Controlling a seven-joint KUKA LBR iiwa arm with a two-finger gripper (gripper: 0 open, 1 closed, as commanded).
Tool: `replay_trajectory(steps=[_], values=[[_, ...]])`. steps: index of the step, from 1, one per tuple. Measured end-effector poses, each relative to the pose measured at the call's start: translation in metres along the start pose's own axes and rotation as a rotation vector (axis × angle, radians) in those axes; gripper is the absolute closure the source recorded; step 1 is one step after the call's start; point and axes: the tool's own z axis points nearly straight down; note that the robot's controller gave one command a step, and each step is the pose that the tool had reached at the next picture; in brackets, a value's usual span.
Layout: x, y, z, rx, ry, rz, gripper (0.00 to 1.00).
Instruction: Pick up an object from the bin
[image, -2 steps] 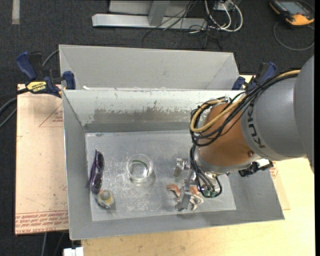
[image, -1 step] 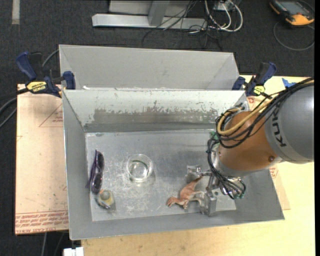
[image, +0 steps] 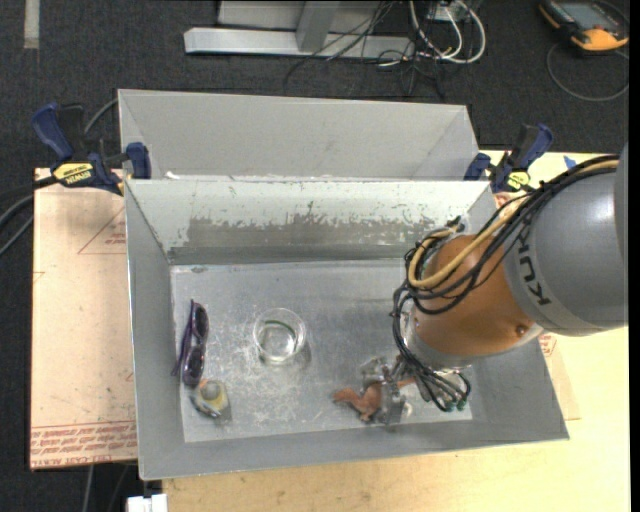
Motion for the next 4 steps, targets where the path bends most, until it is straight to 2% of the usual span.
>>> replay_trajectory(steps=[1, 2, 3, 4], values=[[0.0, 0.0, 0.0, 0.0, 0.0, 0.001, 1.0], [-0.01, 0.007, -0.115, -0.001, -0.002, 0.011, 1.0], [-0.01, 0.007, -0.115, -0.001, -0.002, 0.012, 1.0], [-0.028, -0.021, -0.257, -0.001, -0.006, 0.007, 1.0]])
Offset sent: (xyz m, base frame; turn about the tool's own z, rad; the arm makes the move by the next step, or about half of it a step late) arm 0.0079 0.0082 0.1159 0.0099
